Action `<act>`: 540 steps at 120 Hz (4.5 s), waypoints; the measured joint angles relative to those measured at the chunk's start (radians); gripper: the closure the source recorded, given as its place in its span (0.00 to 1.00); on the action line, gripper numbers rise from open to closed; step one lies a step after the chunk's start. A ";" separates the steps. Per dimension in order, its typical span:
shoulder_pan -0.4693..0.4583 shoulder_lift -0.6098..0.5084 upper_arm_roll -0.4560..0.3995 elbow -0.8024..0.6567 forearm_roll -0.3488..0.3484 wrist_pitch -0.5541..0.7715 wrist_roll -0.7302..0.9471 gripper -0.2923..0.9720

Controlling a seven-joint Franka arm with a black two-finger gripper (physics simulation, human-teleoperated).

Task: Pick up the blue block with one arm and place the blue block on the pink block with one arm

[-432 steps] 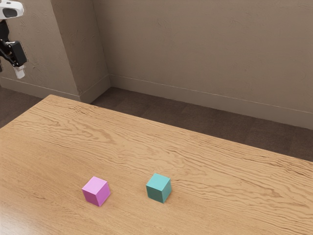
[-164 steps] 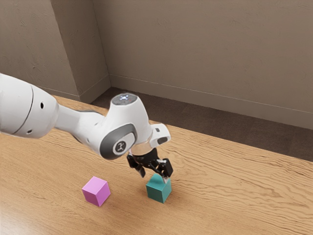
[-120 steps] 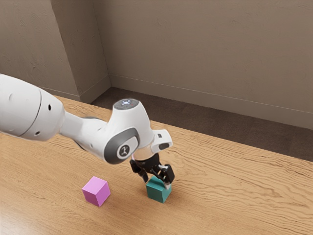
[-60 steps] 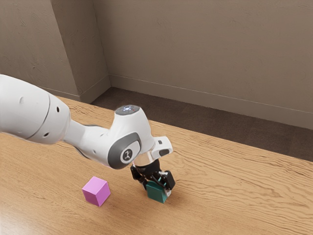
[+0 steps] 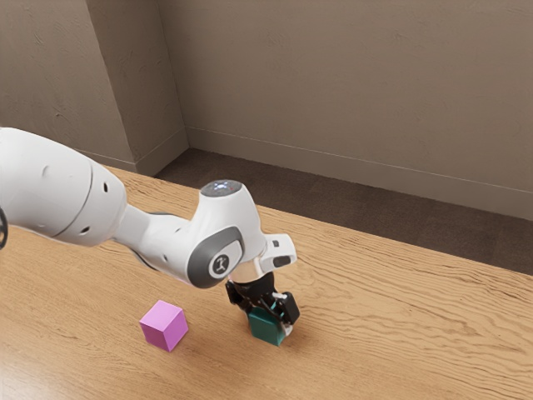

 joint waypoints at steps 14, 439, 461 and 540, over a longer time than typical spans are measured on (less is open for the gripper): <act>0.000 0.006 0.002 0.008 0.000 0.000 0.006 0.24; 0.249 -0.560 0.076 -0.387 0.316 -0.138 0.035 0.49; 0.249 -0.563 0.076 -0.391 0.315 -0.147 0.041 0.49; 0.249 -0.548 0.076 -0.389 0.312 -0.145 0.052 0.49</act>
